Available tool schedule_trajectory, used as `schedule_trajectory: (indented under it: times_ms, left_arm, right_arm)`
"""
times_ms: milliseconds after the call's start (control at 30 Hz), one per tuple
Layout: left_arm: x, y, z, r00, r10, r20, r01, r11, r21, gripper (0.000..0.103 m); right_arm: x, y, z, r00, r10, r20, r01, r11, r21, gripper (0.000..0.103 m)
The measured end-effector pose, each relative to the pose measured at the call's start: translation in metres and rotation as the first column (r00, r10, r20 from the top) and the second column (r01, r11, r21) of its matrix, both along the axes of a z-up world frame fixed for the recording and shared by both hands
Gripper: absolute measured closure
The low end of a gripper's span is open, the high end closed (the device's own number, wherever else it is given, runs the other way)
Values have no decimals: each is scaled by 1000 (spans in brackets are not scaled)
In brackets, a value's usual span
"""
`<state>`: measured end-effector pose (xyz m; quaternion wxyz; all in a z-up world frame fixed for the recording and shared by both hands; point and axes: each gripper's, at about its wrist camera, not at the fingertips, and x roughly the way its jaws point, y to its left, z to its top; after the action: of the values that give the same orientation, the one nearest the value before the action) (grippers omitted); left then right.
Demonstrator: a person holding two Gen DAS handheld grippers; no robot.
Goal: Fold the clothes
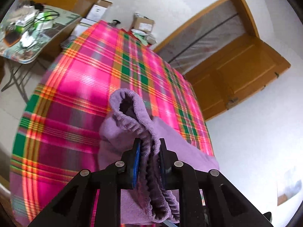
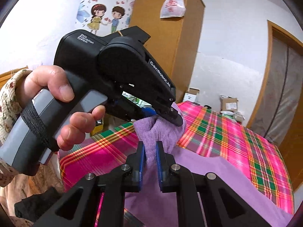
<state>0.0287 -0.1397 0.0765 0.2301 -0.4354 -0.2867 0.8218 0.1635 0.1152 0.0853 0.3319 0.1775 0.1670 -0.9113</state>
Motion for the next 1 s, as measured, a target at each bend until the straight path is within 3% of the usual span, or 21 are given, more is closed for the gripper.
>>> schedule_trajectory:
  times_ms: [800, 1000]
  left_arm:
    - [-16, 133, -5, 981, -193, 23, 194, 980, -41, 85]
    - [-21, 163, -16, 969, -241, 46, 244, 968, -59, 85]
  right_arm:
    - [-1, 110, 1, 976, -212, 48, 215, 975, -66, 91]
    - [-10, 124, -12, 965, -251, 77, 254, 966, -47, 91]
